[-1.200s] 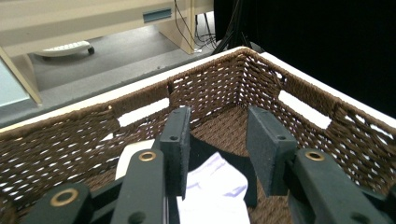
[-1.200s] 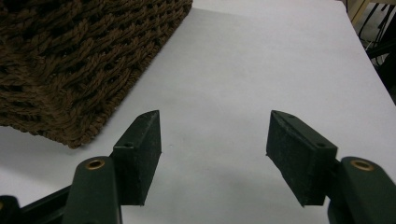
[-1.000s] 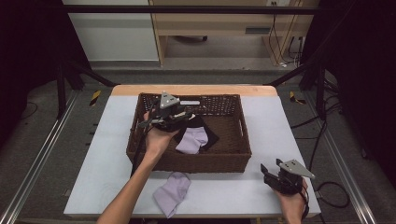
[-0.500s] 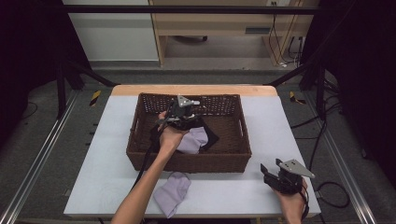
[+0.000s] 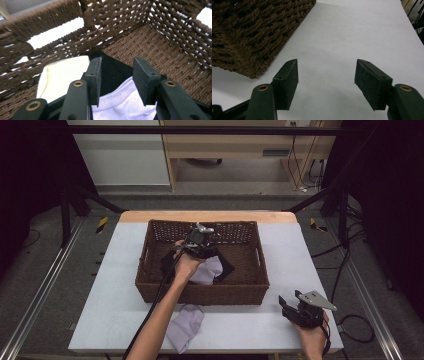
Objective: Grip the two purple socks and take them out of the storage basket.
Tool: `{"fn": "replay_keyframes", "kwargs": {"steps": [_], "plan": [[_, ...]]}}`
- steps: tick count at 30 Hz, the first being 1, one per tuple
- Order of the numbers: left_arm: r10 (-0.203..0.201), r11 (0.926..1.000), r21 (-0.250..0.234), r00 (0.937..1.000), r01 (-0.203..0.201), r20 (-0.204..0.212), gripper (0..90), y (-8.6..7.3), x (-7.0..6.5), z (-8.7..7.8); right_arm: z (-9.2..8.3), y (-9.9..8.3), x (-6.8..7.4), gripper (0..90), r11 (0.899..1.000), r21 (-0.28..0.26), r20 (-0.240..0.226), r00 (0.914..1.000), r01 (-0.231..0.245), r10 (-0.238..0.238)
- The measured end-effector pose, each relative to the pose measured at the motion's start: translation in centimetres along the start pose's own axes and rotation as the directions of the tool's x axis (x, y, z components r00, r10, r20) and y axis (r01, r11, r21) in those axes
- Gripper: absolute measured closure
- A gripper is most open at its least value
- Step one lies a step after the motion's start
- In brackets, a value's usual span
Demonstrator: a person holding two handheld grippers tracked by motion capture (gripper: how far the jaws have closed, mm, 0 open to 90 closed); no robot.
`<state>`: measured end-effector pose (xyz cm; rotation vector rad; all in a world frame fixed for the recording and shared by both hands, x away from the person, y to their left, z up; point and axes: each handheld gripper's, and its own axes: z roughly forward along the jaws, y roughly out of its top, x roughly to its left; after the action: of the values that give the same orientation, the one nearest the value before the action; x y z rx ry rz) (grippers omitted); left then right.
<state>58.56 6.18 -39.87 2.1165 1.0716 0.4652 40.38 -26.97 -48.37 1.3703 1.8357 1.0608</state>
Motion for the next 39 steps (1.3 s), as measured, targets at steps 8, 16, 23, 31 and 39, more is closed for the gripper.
{"fn": "replay_keyframes", "kwargs": {"steps": [8, 16, 23, 31, 39], "plan": [[0.070, 0.9963, 0.049, 0.9974, -0.071, 0.016, 52.7, -0.1, -0.7, 1.2, -0.1, 0.0, 0.0, 35.8, 1.000, -0.004, -0.003, 1.0000, -0.002, 0.002], [0.123, 0.9812, 0.147, 0.9920, -0.126, 0.029, 48.3, -0.3, -1.2, 2.2, -0.1, 0.0, -0.1, 35.6, 1.000, -0.001, -0.001, 1.0000, -0.001, 0.001], [0.152, 0.9670, 0.206, 0.9884, -0.150, 0.006, 52.4, -0.4, -1.4, 2.8, -0.1, 0.0, 0.1, 35.8, 1.000, 0.004, -0.002, 1.0000, 0.003, -0.003], [0.131, 0.9497, 0.284, 0.9911, -0.132, 0.023, 79.3, -0.5, -1.5, 2.9, -0.1, 0.0, 0.0, 36.3, 1.000, -0.002, -0.002, 1.0000, 0.004, -0.004], [0.089, 0.9820, 0.165, 0.9957, -0.092, 0.026, 83.8, 0.0, -1.3, 0.7, -0.1, -0.1, -0.1, 37.0, 1.000, 0.002, -0.002, 1.0000, -0.001, 0.001]]}}
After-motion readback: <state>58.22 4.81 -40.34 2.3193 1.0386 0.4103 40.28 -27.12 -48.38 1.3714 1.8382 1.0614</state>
